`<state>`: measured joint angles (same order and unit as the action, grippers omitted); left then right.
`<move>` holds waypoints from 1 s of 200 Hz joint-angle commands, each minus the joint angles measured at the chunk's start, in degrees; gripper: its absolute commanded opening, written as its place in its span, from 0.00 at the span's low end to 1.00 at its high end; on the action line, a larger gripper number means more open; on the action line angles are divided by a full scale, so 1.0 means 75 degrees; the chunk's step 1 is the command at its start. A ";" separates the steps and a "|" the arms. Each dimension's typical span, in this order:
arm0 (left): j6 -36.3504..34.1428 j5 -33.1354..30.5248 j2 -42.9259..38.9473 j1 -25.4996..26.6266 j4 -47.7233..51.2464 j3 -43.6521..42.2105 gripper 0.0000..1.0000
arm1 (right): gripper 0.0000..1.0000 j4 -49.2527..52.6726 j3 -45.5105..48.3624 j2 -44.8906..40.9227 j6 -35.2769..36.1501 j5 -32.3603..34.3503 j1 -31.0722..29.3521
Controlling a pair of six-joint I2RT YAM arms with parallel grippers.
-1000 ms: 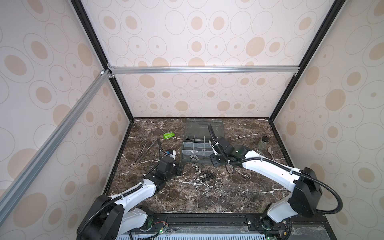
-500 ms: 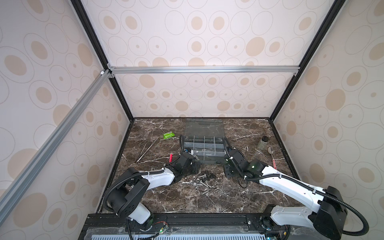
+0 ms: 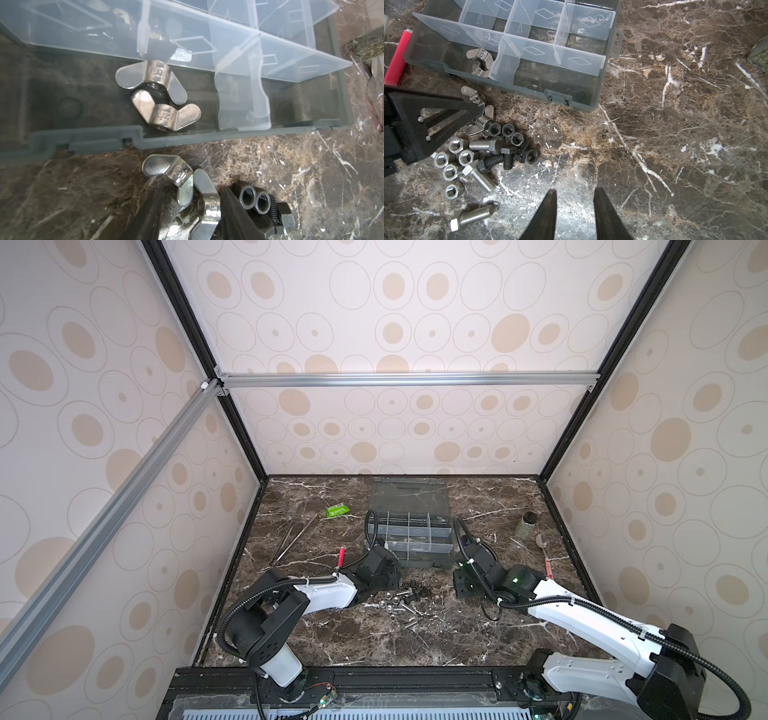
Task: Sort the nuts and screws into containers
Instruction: 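Draw the right gripper back while the left gripper reaches for another wing nut, then grasp a silver wing nut from the pile with the left gripper and lift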
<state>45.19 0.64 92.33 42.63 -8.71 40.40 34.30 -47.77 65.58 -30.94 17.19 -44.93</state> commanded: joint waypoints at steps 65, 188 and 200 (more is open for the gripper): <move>0.0383 -0.0414 0.0525 0.0070 0.0013 0.0493 0.46 | 0.33 0.0013 0.0086 0.0113 -0.0157 0.0054 0.0031; 0.0243 -0.1267 0.0825 0.0098 0.0883 0.0624 0.30 | 0.33 -0.0108 0.0092 0.0204 -0.0182 -0.0078 0.0034; 0.0231 -0.1240 0.0814 0.0102 0.0834 0.0578 0.28 | 0.33 -0.0097 0.0094 0.0197 -0.0190 -0.0078 0.0032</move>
<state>46.81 -6.94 97.51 42.92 -4.60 45.06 33.50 -47.70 66.52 -31.33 16.49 -44.93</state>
